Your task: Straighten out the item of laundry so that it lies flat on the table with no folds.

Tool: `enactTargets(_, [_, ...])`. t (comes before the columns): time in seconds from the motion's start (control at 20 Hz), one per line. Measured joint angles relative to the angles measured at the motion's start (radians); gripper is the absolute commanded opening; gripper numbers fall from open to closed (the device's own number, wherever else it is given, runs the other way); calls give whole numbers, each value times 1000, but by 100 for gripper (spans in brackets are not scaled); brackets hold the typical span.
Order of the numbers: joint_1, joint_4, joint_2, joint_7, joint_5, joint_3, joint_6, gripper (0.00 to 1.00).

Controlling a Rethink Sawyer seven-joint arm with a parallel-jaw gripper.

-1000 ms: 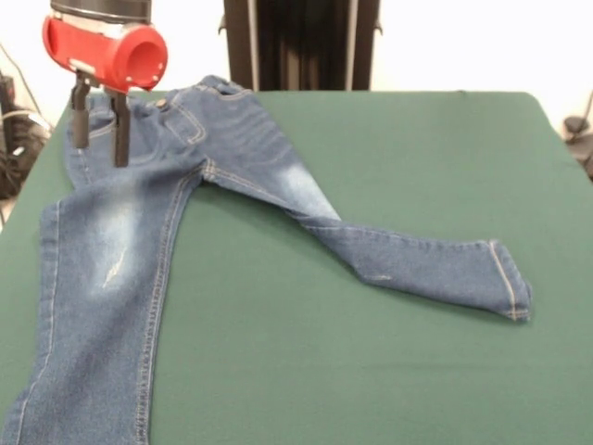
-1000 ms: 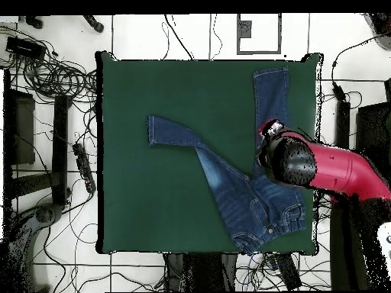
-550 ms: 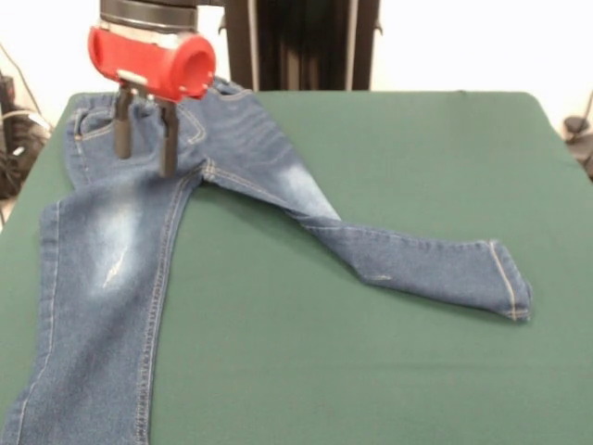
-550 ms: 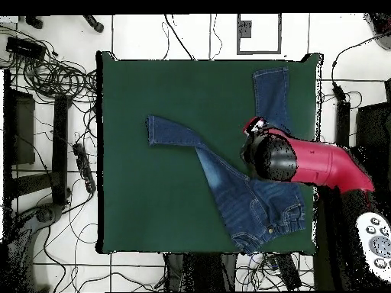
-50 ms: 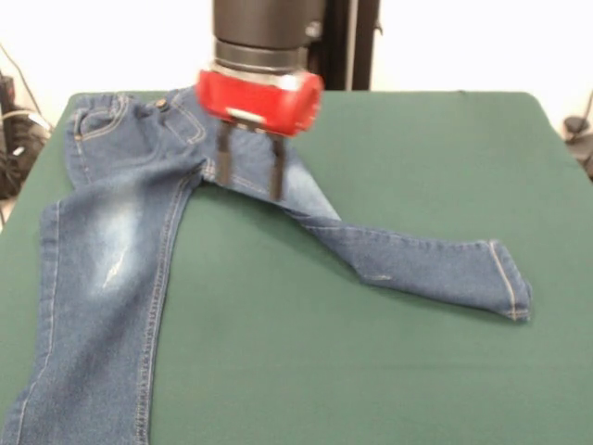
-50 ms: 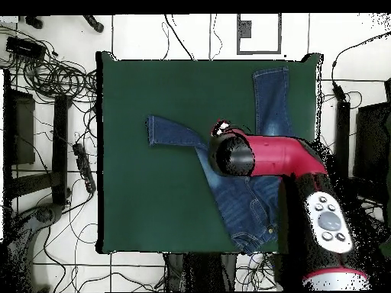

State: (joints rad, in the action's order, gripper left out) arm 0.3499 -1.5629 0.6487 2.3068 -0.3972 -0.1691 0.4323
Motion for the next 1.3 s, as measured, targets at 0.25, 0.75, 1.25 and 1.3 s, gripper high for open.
enactTargets(0.25, [-70, 0, -33, 0, 0, 18, 0, 100])
enactTargets(0.75, [-52, -18, -77, 0, 0, 20, -17, 100])
enactTargets(1.25, [-3, -31, -188, 0, 1, 50, -123, 100])
enactTargets(1.3, [-2, -31, -208, 0, 1, 53, -145, 100])
